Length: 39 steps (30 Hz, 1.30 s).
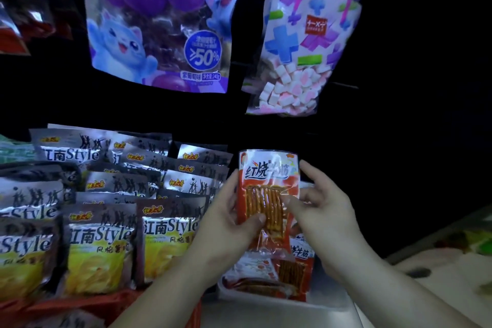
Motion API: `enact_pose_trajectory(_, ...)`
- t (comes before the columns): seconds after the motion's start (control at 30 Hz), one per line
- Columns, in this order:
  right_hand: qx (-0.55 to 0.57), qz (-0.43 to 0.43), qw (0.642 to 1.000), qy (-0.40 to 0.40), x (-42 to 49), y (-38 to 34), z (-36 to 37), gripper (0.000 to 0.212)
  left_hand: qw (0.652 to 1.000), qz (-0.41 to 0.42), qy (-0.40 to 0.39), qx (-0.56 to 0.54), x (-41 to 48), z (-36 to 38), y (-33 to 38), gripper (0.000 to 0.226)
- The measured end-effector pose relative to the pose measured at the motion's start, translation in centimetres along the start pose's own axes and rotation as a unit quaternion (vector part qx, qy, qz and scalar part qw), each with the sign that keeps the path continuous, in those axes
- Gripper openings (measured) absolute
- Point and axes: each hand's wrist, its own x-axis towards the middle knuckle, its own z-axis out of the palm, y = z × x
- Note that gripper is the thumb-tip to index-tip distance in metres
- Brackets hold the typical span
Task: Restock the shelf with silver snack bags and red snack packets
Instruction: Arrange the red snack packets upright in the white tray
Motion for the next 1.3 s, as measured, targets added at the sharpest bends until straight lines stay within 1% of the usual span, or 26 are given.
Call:
enact_pose_trajectory(0.07, 0.009, -0.001, 1.000, 0.015, -0.5, 0.1, 0.1, 0.062, 0.997, -0.007, 0.033, 0.072, -0.3, 0.1, -0.1, 0.095)
enact_pose_trajectory(0.1, 0.012, -0.001, 1.000, 0.022, -0.8, 0.4, 0.1, 0.061, 0.989, 0.007, 0.053, 0.141, -0.5, 0.1, -0.2, 0.100)
enact_pose_trajectory(0.13, 0.017, 0.005, 0.999, 0.033, -1.0, 0.7, 0.3, 0.058, 0.969, 0.040, 0.076, 0.232, -0.8, 0.3, -0.1, 0.100)
enact_pose_trajectory(0.17, 0.027, 0.012, 0.999, 0.042, -1.1, 0.8, 0.4, 0.053, 0.941, 0.091, 0.102, 0.309, -1.3, 0.6, 0.3, 0.094)
enact_pose_trajectory(0.2, 0.036, 0.016, 0.998, 0.044, -1.2, 0.7, 0.6, 0.045, 0.922, 0.143, 0.113, 0.342, -1.8, 1.0, 0.7, 0.083)
enact_pose_trajectory(0.23, 0.054, 0.021, 0.998, 0.035, -1.3, 0.6, 0.7, 0.040, 0.923, 0.171, 0.104, 0.328, -2.2, 1.6, 1.0, 0.071)
enact_pose_trajectory(0.27, 0.082, 0.028, 0.996, 0.016, -1.4, 0.4, 0.7, 0.037, 0.944, 0.164, 0.086, 0.274, -2.6, 2.2, 1.4, 0.062)
enact_pose_trajectory(0.3, 0.116, 0.036, 0.993, -0.012, -1.5, 0.2, 0.7, 0.036, 0.966, 0.143, 0.072, 0.203, -3.0, 2.8, 2.0, 0.058)
enact_pose_trajectory(0.33, 0.146, 0.042, 0.987, -0.042, -1.6, -0.2, 0.5, 0.035, 0.981, 0.110, 0.052, 0.149, -3.1, 3.1, 2.2, 0.059)
enact_pose_trajectory(0.4, 0.180, 0.050, 0.978, -0.092, -1.9, -0.7, -0.1, 0.033, 0.992, 0.082, 0.041, 0.092, -3.2, 3.2, 2.8, 0.067)
enact_pose_trajectory(0.43, 0.171, 0.046, 0.979, -0.102, -1.9, -0.6, -0.3, 0.034, 0.994, 0.077, 0.039, 0.074, -3.3, 2.9, 3.0, 0.071)
enact_pose_trajectory(0.5, 0.078, 0.014, 0.995, -0.062, -1.7, 0.0, -0.7, 0.042, 0.995, 0.064, 0.042, 0.056, -3.2, 2.3, 3.5, 0.078)
enact_pose_trajectory(0.53, 0.026, 0.009, 0.999, -0.038, -1.5, 0.4, -0.9, 0.047, 0.996, 0.055, 0.048, 0.052, -3.0, 1.9, 3.4, 0.080)
enact_pose_trajectory(0.57, 0.005, 0.018, 0.999, -0.036, -1.4, 0.8, -1.0, 0.053, 0.996, 0.048, 0.059, 0.045, -3.0, 1.7, 3.3, 0.081)
enact_pose_trajectory(0.67, 0.055, 0.058, 0.993, -0.092, -1.3, 1.6, -1.5, 0.062, 0.997, 0.032, 0.067, 0.009, -2.7, 1.6, 2.8, 0.075)
enact_pose_trajectory(0.7, 0.055, 0.050, 0.992, -0.104, -1.3, 1.7, -1.7, 0.063, 0.998, 0.023, 0.063, 0.007, -2.6, 1.6, 2.8, 0.071)
enact_pose_trajectory(0.77, 0.044, 0.021, 0.994, -0.098, -1.1, 1.8, -2.1, 0.063, 0.999, 0.006, 0.046, 0.008, -2.3, 1.5, 2.4, 0.066)
enact_pose_trajectory(0.87, 0.012, 0.003, 0.997, -0.081, -0.7, 2.0, -2.3, 0.057, 0.999, -0.020, 0.006, 0.039, -2.2, 1.4, 1.7, 0.076)
enact_pose_trajectory(0.93, 0.003, 0.000, 0.994, -0.113, -0.5, 2.4, -2.4, 0.054, 0.999, -0.030, 0.011, 0.033, -2.1, 1.4, 1.3, 0.078)
enact_pose_trajectory(1.0, -0.006, 0.002, 0.987, -0.161, -0.5, 2.6, -2.5, 0.063, 0.999, -0.027, 0.022, 0.017, -1.9, 1.4, 0.8, 0.076)
enact_pose_trajectory(1.03, -0.028, -0.001, 0.985, -0.173, -0.5, 2.8, -2.5, 0.067, 0.999, -0.018, 0.024, 0.018, -1.8, 1.4, 0.6, 0.075)
enact_pose_trajectory(1.1, -0.061, -0.007, 0.984, -0.167, -0.3, 3.1, -2.2, 0.071, 0.999, 0.007, 0.027, 0.032, -1.6, 1.3, 0.1, 0.071)
enact_pose_trajectory(1.2, -0.118, -0.025, 0.987, -0.103, -0.1, 3.4, -2.2, 0.056, 0.991, 0.071, 0.063, 0.099, -1.5, 1.3, -0.5, 0.061)
enact_pose_trajectory(1.23, -0.122, -0.032, 0.988, -0.083, -0.1, 3.3, -2.4, 0.049, 0.984, 0.097, 0.075, 0.131, -1.5, 1.3, -0.6, 0.058)
enact_pose_trajectory(1.27, -0.100, -0.035, 0.991, -0.077, -0.1, 3.2, -2.5, 0.044, 0.974, 0.127, 0.081, 0.170, -1.5, 1.5, -0.6, 0.053)
enact_pose_trajectory(1.3, -0.046, -0.023, 0.995, -0.086, -0.2, 2.9, -2.5, 0.044, 0.960, 0.161, 0.076, 0.214, -1.6, 1.7, -0.5, 0.048)
